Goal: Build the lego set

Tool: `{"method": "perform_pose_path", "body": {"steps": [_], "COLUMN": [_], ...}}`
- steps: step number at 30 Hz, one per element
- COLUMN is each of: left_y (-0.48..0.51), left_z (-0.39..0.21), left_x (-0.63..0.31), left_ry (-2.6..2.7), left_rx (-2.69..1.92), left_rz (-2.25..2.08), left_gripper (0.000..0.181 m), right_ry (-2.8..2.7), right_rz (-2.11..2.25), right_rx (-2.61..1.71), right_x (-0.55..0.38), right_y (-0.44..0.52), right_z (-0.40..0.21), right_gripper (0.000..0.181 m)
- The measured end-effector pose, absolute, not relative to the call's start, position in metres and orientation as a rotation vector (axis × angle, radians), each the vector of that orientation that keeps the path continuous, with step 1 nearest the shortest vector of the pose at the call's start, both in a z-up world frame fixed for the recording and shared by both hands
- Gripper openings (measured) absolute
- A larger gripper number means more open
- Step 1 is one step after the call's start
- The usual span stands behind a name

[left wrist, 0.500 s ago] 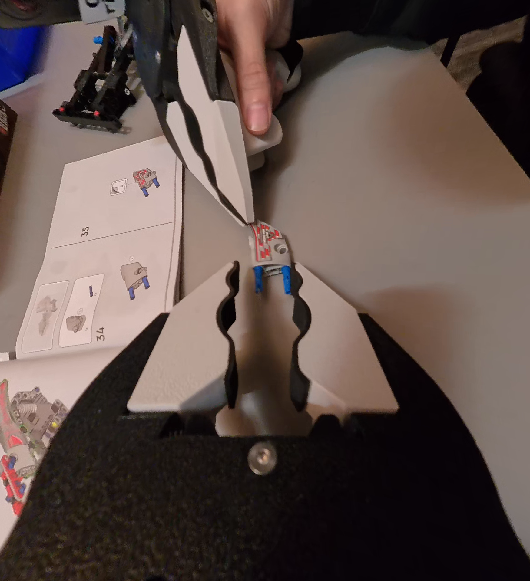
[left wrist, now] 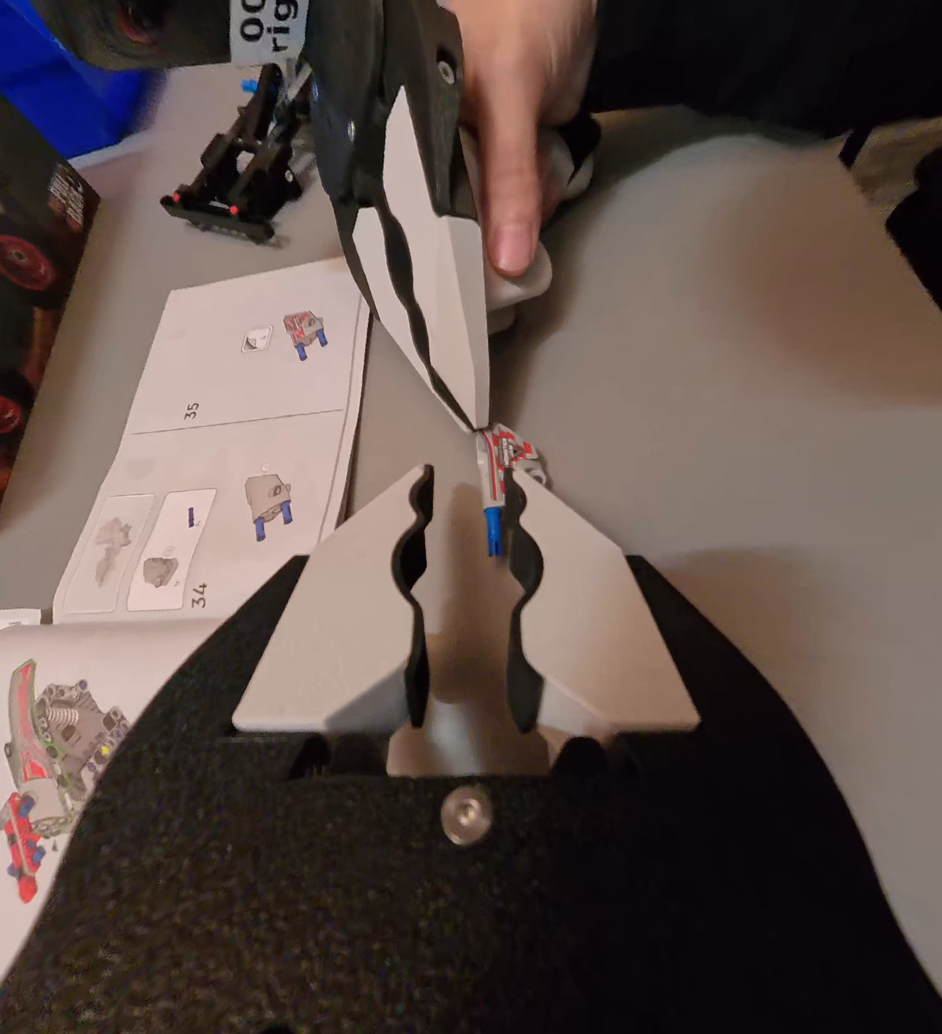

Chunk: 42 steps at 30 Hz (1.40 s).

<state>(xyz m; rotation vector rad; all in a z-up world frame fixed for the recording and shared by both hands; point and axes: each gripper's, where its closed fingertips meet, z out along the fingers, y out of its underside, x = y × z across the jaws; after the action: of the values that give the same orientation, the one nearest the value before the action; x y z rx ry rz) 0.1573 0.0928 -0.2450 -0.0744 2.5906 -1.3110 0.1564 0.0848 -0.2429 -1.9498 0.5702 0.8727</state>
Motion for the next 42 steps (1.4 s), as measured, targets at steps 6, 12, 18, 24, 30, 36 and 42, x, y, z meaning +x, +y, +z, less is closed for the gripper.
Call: {"method": "perform_pose_path", "body": {"steps": [6, 12, 18, 24, 30, 36, 42], "left_y": [0.092, 0.091, 0.091, 0.091, 0.089, 0.089, 0.089], "left_z": [-0.247, -0.249, -0.249, -0.249, -0.25, -0.251, -0.25], "left_x": [0.158, 0.155, 0.155, 0.153, 0.145, 0.147, 0.145], "left_ry": [2.599, 2.665, 2.637, 2.607, 2.624, 2.669, 2.622], "left_rx": [-0.084, -0.141, -0.121, -0.055, 0.029, -0.023, 0.061], "left_rz": [-1.298, -1.322, -1.306, -1.289, -1.299, -1.308, -1.292], "left_gripper": [0.016, 0.005, 0.002, 0.014, 0.005, 0.003, 0.0], "right_ry": [0.577, 0.601, 0.619, 0.621, 0.619, 0.619, 0.614], "right_rz": [0.871, 0.858, 0.851, 0.85, 0.853, 0.858, 0.862], "right_rx": [-1.952, -1.948, -1.949, -1.951, -1.952, -1.95, -1.953], "right_x": [0.157, 0.16, 0.163, 0.163, 0.163, 0.163, 0.163], "right_y": [0.085, 0.085, 0.085, 0.085, 0.085, 0.085, 0.085], "right_z": [-0.244, -0.245, -0.246, -0.247, -0.247, -0.247, -0.247], "right_gripper": [0.0, 0.0, 0.0, 0.0, 0.0, 0.0, 0.0]}}
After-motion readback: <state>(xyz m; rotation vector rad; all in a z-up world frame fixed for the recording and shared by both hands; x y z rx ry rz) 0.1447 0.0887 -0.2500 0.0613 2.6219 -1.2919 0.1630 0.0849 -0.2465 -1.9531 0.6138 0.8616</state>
